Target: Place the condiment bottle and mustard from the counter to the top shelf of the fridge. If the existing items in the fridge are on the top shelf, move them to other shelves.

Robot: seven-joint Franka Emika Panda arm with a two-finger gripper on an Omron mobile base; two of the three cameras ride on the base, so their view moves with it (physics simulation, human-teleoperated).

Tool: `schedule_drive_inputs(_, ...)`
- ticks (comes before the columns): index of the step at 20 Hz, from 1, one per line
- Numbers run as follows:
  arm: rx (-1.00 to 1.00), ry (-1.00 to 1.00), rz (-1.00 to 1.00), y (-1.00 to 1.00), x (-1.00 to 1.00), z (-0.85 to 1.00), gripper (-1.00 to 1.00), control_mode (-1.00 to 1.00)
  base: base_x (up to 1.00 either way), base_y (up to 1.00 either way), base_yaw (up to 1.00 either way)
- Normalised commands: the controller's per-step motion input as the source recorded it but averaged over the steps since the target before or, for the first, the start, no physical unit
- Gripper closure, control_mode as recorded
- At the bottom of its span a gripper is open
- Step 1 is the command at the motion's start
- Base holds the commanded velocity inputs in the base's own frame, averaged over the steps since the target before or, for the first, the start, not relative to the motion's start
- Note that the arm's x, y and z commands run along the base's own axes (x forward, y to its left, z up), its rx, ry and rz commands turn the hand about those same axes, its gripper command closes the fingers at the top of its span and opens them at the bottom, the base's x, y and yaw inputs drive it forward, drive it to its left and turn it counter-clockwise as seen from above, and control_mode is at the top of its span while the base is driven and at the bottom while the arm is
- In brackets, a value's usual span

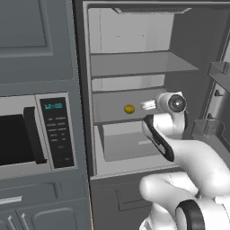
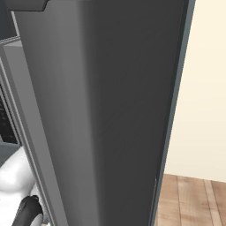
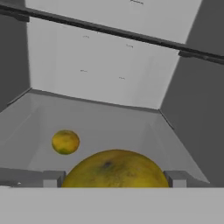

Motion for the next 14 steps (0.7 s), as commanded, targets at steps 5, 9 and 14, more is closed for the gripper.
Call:
schedule_drive_inputs(5,0.00,0.00,0.00,-0.02,0.57,-0.39,1.00,-1.00,0.00,0.00,0.00)
schedule_drive_inputs(9,0.00,0.00,0.00,0.00,0.75,-0.37,1.00,-1.00,0.00,0.00,0.00)
schedule_drive_inputs(14,0.00,0.00,0.00,0.00,0.99,-0.25,1.00,-1.00,0.00,0.00,0.00)
